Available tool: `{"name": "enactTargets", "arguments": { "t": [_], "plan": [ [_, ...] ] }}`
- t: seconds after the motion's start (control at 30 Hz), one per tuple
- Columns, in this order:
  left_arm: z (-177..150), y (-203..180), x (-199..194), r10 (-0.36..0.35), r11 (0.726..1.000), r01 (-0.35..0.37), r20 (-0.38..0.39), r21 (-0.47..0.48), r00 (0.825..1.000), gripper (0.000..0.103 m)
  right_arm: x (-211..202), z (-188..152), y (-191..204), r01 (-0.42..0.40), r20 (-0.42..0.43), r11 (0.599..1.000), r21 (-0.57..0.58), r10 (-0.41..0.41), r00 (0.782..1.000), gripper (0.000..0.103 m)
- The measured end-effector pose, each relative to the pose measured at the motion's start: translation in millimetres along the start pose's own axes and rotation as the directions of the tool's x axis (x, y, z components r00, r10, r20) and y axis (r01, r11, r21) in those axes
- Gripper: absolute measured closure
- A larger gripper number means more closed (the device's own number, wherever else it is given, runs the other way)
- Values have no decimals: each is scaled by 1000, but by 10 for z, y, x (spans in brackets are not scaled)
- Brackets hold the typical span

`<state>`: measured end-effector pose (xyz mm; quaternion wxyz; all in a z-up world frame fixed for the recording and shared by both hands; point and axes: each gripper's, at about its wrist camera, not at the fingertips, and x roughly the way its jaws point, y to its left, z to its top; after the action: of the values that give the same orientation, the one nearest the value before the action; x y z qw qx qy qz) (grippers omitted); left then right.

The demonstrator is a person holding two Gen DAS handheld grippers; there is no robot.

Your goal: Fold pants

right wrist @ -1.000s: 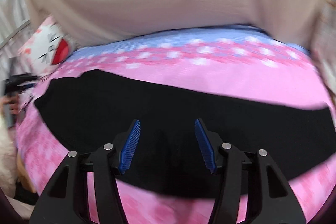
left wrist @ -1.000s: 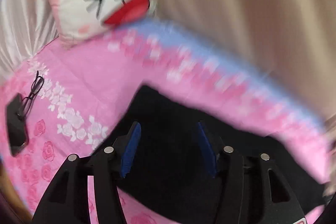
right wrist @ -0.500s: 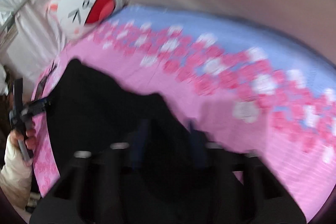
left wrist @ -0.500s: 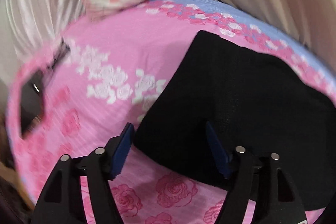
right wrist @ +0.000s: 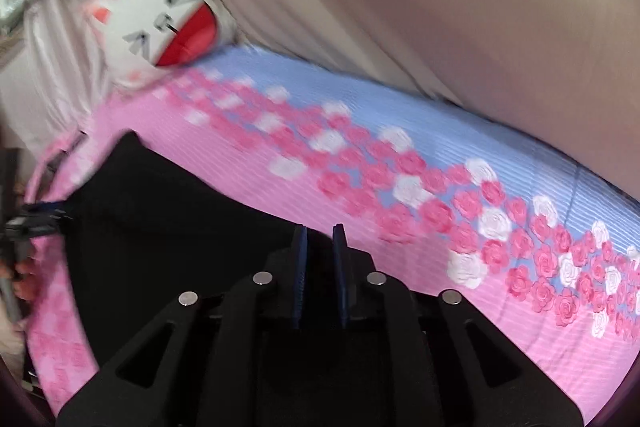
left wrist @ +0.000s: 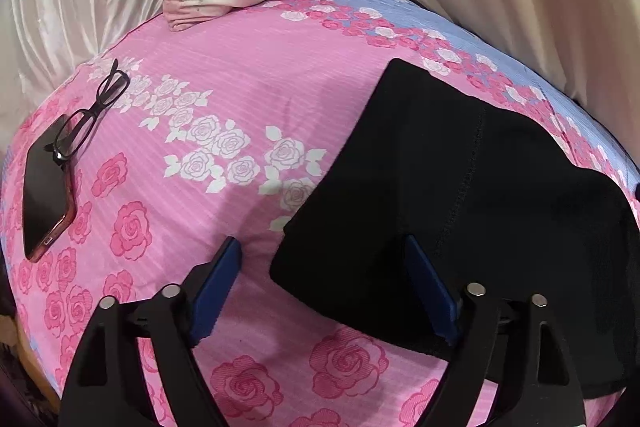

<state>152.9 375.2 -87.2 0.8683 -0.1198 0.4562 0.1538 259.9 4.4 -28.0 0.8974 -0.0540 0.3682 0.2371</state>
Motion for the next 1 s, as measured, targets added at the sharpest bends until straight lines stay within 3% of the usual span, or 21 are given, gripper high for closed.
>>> {"name": "enactTargets", "arguments": {
  "t": [0.03,0.1,0.17,0.2,0.27,0.37,0.47,0.53,0.57,0.6,0.63,0.67,0.73,0.8,0.87,0.9,0.93,0.97,1.0],
  "plan": [
    [8,3,6,1,1000,-1,-1,-5,1000,17,59,5,97,-78,-24,997,1,78,997,90],
    [49,-15,20,14,1000,-14,-1,-6,1000,17,349,25,197,-126,-103,992,-3,125,987,95],
    [116,-41,29,37,999,-37,6,-3,999,17,764,7,165,-44,-185,999,12,45,982,98],
    [166,-42,18,55,998,-55,10,-9,998,18,772,40,130,-51,-154,997,52,58,986,98],
    [267,-17,-105,107,994,-105,43,-39,993,32,584,85,127,-72,-124,990,125,87,988,92],
    [512,2,-370,60,995,-48,131,-89,990,29,30,-150,296,-96,-56,994,49,99,994,92],
    [803,-165,-161,78,994,-71,94,-81,992,29,-246,-555,213,-87,-92,994,62,92,991,92],
    [930,-328,298,153,988,-153,9,-14,988,28,-404,-933,20,-30,-157,993,116,48,986,93],
    [952,-346,582,225,974,-225,-46,10,973,24,-472,-1110,-47,-8,-183,991,136,33,983,95],
    [957,-302,619,238,971,-238,-7,-10,971,24,-586,-1231,-95,-29,-158,988,153,54,986,95],
    [988,-248,651,295,955,-295,-3,-19,955,24,-747,-1401,-147,-39,-153,984,175,66,986,96],
    [1016,-197,674,312,950,-312,-5,-23,950,23,-875,-1523,-174,-32,-155,981,189,62,986,96],
    [1080,-61,672,292,954,-294,-40,-64,956,24,-1093,-1719,-210,-24,-149,976,217,57,987,96],
    [1110,34,574,307,942,-314,-72,-120,949,40,-1317,-1808,-304,-11,-112,960,280,44,993,95],
    [1076,36,322,290,943,-291,-35,-161,957,43,-1479,-1912,-381,25,-72,955,295,-4,997,93],
    [1024,2,128,255,953,-250,6,-173,967,41,-1482,-1978,-442,68,-95,955,289,-42,995,94],
    [964,-48,-38,226,961,-217,38,-170,973,40,-1486,-2104,-552,88,-124,951,297,-53,991,97],
    [859,-125,-254,196,970,-183,71,-158,978,40,-1623,-2201,-666,48,-94,938,343,-16,995,97],
    [771,-206,-391,173,977,-158,98,-140,980,38,-1813,-2273,-780,87,-90,925,370,-58,994,95]
  ]
}}
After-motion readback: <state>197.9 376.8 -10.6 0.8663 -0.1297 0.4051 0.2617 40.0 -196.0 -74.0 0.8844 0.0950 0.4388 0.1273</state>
